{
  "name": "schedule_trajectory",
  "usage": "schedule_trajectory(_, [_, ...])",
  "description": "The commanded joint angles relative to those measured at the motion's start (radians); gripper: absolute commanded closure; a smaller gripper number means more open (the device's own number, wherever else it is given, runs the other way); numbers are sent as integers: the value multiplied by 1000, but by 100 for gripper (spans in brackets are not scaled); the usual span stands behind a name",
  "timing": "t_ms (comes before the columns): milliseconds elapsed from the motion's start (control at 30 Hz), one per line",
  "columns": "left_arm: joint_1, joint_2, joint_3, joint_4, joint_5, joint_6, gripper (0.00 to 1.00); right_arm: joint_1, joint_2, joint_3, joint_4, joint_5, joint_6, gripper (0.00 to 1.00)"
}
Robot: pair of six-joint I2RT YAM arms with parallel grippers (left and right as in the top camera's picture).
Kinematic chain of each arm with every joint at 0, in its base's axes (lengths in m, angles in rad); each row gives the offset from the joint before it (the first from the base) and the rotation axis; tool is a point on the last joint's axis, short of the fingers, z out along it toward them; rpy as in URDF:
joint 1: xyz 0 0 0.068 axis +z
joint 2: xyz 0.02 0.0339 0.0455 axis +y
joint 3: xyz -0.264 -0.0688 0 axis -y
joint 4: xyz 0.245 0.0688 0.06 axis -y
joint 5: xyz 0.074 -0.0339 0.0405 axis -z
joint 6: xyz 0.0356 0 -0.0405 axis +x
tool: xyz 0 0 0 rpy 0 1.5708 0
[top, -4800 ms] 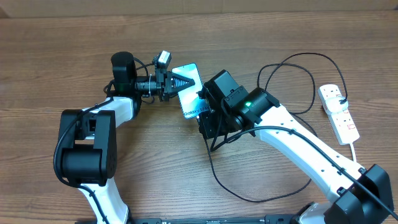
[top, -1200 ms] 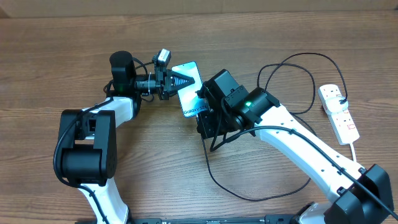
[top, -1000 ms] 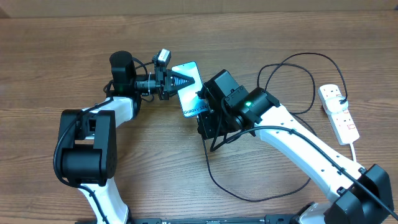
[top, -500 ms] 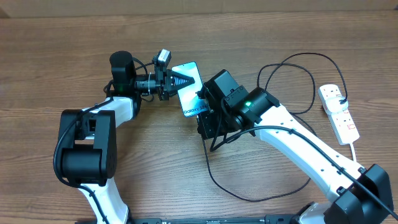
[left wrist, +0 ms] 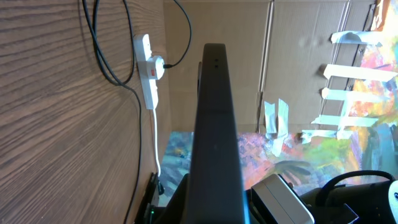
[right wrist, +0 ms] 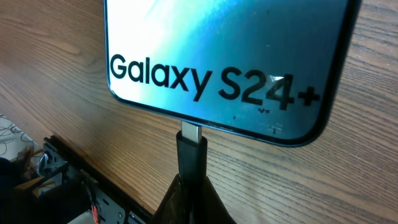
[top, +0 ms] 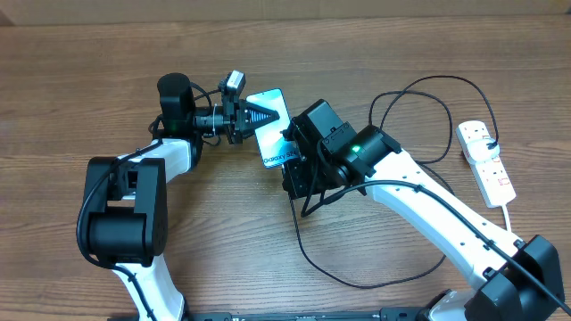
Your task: Plug charger to phone and switch on socket
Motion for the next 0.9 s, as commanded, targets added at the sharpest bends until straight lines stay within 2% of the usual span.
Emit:
schedule_trajectory(0, [-6, -6, 13, 11, 40, 26, 96, 3, 3, 2, 5, -5, 1, 96])
schedule_trajectory(867, [-7, -6, 13, 11, 43, 51, 96, 3, 9, 2, 10, -5, 1, 96])
